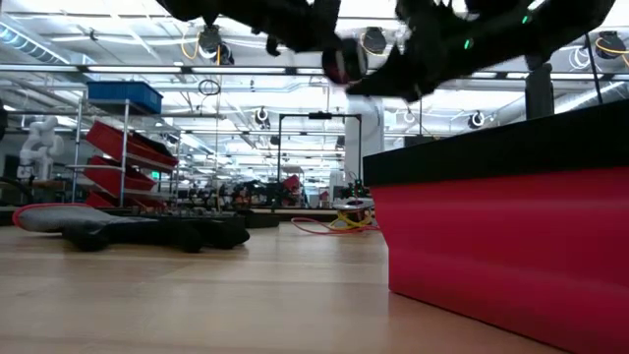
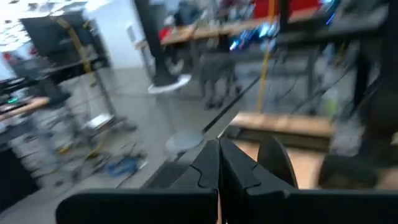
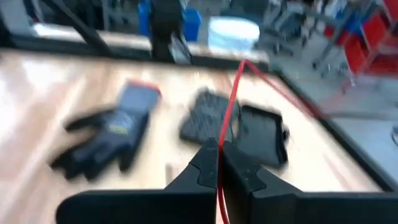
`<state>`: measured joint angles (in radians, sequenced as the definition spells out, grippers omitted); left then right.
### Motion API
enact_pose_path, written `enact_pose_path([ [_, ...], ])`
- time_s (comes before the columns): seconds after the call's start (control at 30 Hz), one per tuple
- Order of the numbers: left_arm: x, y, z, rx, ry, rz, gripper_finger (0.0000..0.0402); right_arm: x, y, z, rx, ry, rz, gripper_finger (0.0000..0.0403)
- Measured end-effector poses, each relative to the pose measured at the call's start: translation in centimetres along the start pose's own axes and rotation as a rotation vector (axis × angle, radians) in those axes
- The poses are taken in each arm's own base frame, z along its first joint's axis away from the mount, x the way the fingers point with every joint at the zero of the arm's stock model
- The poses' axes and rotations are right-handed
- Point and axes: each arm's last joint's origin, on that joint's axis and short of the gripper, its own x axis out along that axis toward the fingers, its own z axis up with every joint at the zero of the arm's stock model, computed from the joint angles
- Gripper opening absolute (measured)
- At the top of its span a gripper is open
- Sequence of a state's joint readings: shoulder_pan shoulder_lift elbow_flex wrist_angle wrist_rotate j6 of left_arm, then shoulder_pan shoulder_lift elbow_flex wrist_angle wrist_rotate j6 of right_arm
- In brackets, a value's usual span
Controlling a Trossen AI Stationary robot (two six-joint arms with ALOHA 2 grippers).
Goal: Coil cords
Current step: Uncoil the red wire from the spool
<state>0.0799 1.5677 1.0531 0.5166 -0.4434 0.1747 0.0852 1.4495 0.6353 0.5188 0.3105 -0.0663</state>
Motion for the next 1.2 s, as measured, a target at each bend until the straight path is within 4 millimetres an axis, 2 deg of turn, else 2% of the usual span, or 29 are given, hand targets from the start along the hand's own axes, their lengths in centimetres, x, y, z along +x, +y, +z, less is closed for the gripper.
enact_pose_path([
  [0.13,0.0,-0.4,0.3,-0.051,-0.049,-0.155,0.0000,0.7,-1.7,-1.7,0.036,0.138,-0.136,0.0000],
  [0.27,-0.2,-1.0,-0.6,-0.029,0.031,-0.286,0.0000,0.1,-3.4,-2.3,0.049,0.236,-0.264,0.0000],
  [0.5,-1.2,-2.2,-2.8,0.226,0.241,-0.390,0.0000,-2.3,-4.6,-1.7,-0.026,0.325,-0.391,0.0000],
  [0.63,-2.2,-3.3,-3.7,0.455,0.302,-0.474,0.0000,-3.6,-4.8,-1.4,-0.066,0.367,-0.324,0.0001],
  [0.77,-2.8,-4.1,-3.7,0.585,0.303,-0.476,0.0000,-4.3,-4.6,-1.2,-0.043,0.380,-0.194,0.0020],
  [0.93,-3.3,-4.8,-3.5,0.715,0.292,-0.432,0.0000,-4.5,-3.9,-1.0,-0.022,0.371,-0.072,0.0067],
  [1.2,-3.7,-5.4,-3.2,0.801,0.260,-0.415,0.0000,-4.6,-2.3,-0.4,-0.012,0.311,0.055,0.0147],
])
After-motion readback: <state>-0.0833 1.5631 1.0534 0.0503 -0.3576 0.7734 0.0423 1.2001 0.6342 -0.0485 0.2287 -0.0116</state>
